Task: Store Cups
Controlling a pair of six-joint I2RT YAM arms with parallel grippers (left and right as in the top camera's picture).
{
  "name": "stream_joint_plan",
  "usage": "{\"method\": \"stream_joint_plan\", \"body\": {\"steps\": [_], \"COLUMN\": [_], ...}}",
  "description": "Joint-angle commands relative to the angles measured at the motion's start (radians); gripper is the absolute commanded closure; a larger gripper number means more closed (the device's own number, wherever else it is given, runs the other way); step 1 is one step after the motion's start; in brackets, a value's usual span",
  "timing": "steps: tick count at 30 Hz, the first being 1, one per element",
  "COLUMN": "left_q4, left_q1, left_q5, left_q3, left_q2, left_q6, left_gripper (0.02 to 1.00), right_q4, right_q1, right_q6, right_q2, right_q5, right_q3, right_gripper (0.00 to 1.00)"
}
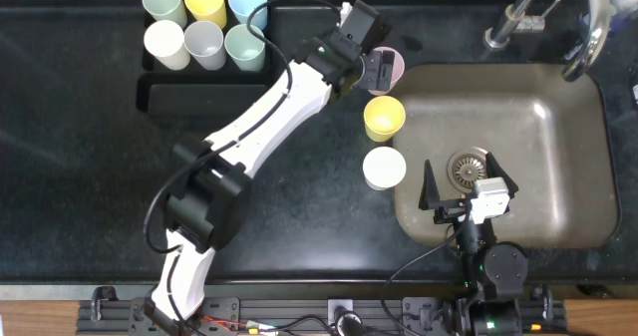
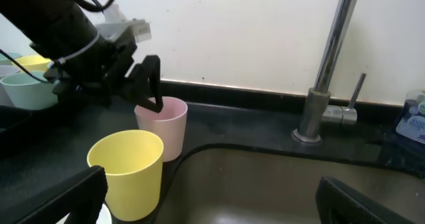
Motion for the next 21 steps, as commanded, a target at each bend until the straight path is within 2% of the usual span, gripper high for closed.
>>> {"method": "stream_joint_plan", "body": {"steps": [1,2,4,6,7,9,10,21], "left_q4": [0.015,0.016,0.016,0.015,0.015,0.015,0.016,0.018], "left_q1": [-0.009,-0.009,-0.009,-0.009,-0.009,-0.008,-0.008,-0.008], "left_q5": [0.007,0.007,0.007,0.007,0.007,0.007,0.007,0.007], "left_q3": [0.023,0.023,0.023,0.023,0.023,0.023,0.023,0.04], "left_q2": [0.029,0.032,0.034,0.034,0.034,0.034,0.034,0.032], "left_q6": [-0.015,-0.014,-0.014,-0.014,-0.013,-0.009,-0.006,-0.006], "left_gripper": [0.02,0.02,0.154,0.446,0.627,0.873,0.963,0.982], "right_q4": [0.005,0.005,0.005,0.005,0.005,0.005,0.005,0.005], "right_q1": [0.005,0.005,0.005,0.005,0.005,0.005,0.005,0.005], "right_q6": [0.003,0.003,0.003,0.003,0.003,0.003,0.003,0.003], "right_q2": [-0.006,-0.006,-0.006,-0.006,-0.006,-0.006,-0.006,-0.006], "right_q5": [-0.002,-0.002,-0.002,-0.002,-0.002,-0.002,-0.002,-0.002], "right_q3": [-0.013,-0.013,-0.013,-0.013,-0.013,-0.013,-0.013,-0.013], "right_gripper": [0.003,0.005,0.005,0.005,0.005,0.003,0.003,0.005]}}
